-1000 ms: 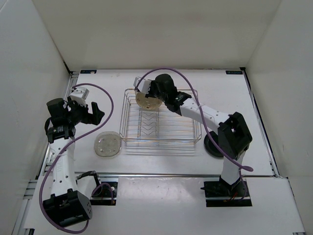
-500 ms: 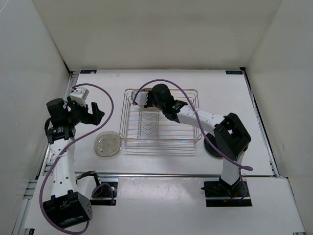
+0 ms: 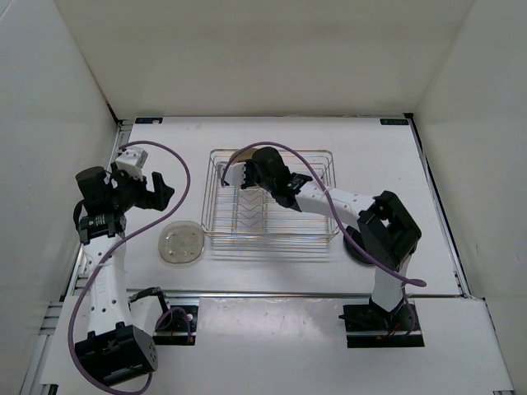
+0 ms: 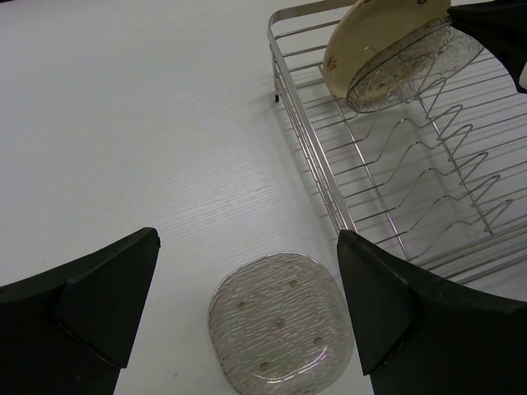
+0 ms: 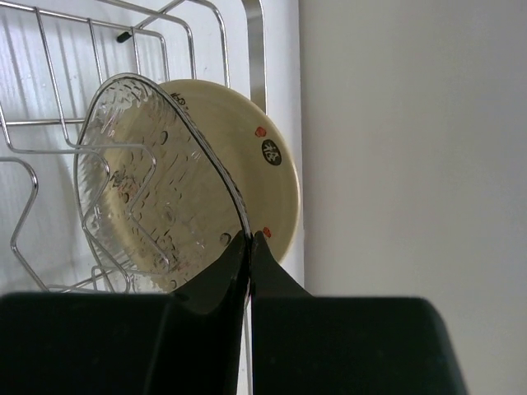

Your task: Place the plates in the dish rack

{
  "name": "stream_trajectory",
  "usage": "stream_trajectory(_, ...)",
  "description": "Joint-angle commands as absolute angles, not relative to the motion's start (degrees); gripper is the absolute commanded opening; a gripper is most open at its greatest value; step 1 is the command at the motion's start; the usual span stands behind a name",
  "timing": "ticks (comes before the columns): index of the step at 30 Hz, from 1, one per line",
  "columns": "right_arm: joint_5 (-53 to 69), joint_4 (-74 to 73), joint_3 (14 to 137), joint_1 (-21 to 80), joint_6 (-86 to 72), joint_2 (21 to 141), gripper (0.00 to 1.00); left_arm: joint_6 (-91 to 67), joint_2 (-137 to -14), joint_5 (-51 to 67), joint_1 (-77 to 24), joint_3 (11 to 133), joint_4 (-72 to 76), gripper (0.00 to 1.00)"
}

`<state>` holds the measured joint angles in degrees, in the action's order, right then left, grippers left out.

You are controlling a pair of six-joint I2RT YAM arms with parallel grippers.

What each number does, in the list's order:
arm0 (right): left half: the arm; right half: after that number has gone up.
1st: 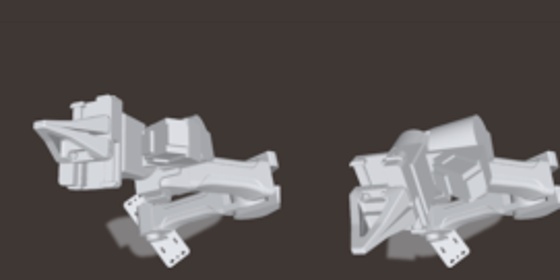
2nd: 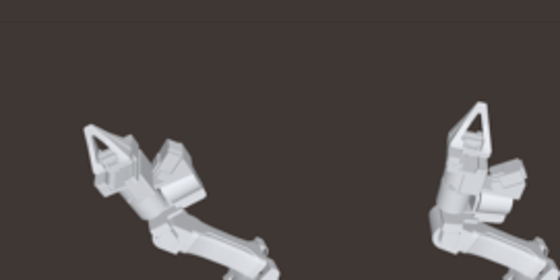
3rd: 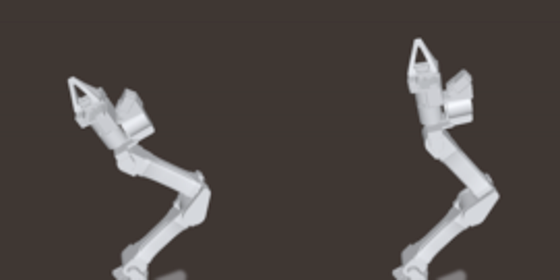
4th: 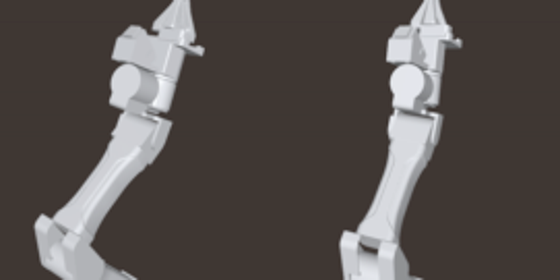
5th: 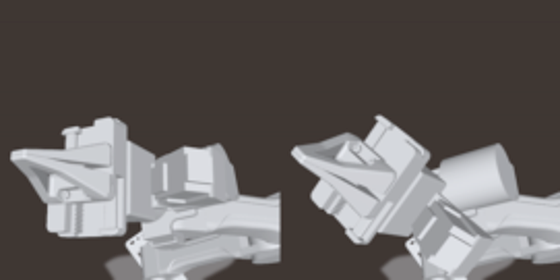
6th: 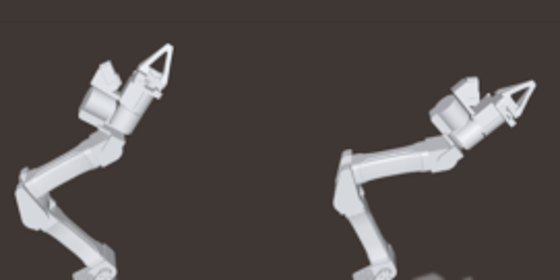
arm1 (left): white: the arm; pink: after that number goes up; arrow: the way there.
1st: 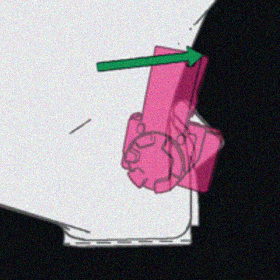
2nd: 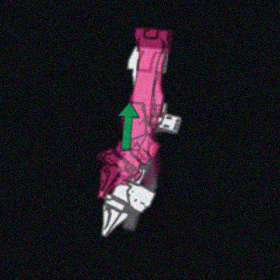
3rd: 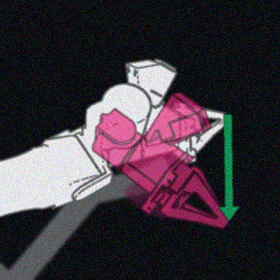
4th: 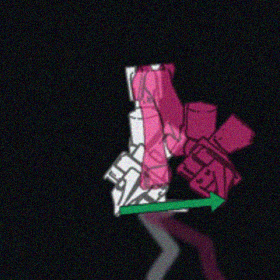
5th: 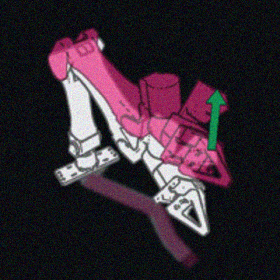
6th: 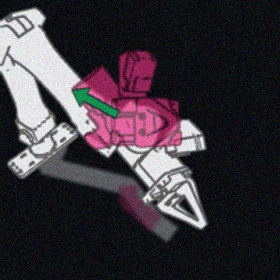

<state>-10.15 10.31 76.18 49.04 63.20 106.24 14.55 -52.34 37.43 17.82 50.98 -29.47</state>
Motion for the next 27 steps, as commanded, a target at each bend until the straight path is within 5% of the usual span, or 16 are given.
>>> stream_trajectory(1, -9.1, 6.1, 81.3, 49.2, 59.7, 105.2, 0.0, 14.9, -50.8, 39.6, 19.0, 50.4, -28.8, 1.0)
stream_trajectory(27, -6.0, -8.1, 87.4, 48.7, 52.2, 106.8, 0.0, 14.4, -50.3, 44.0, 22.9, 50.4, -28.8, 1.0)
